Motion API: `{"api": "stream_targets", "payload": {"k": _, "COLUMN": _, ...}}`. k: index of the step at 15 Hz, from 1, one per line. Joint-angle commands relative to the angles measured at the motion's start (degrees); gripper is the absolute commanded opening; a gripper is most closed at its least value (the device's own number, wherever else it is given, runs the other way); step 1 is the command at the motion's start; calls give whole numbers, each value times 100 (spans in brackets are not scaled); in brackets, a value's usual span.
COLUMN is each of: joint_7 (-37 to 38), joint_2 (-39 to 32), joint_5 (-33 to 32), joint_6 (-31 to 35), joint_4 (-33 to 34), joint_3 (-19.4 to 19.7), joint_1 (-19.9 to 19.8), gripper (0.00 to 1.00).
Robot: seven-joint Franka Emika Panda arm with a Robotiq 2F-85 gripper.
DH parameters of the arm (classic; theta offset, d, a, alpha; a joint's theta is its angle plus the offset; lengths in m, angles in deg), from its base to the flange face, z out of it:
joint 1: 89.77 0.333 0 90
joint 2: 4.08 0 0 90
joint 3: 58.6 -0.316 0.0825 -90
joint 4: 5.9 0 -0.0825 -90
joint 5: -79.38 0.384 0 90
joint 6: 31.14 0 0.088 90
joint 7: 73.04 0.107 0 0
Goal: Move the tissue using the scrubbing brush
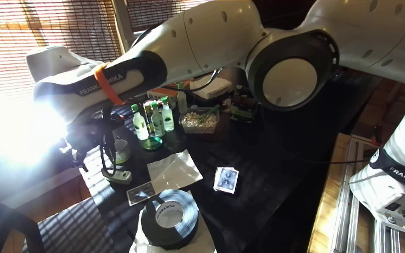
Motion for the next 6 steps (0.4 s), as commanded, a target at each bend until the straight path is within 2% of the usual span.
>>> {"api": "stream_targets", "payload": {"k": 1, "joint_7": -71, "joint_2": 337, "joint_5": -145, "joint_6": -207, "joint_4": 53, "joint_3": 80, "joint_1": 137, "gripper": 100}}
{"api": "stream_targets", "payload": {"k": 4, "joint_7": -168, "joint_2": 606, "joint_5": -574, "joint_6": 154, "joint_4": -87, "joint_3": 350, "joint_1": 392, "gripper": 100}}
{"api": "stream_targets", "payload": {"k": 5, "joint_7": -100, "joint_2": 401, "joint_5": -337, "joint_6": 35, "joint_4": 76, "joint_3": 176, "joint_1": 228, "gripper": 100}}
{"api": "stream_targets", "payload": {"k": 6, "joint_7": -105, "joint_2": 475, "joint_5": -419, "joint_6": 57, "joint_4": 76, "joint_3": 233, "joint_1": 300, "gripper": 100}}
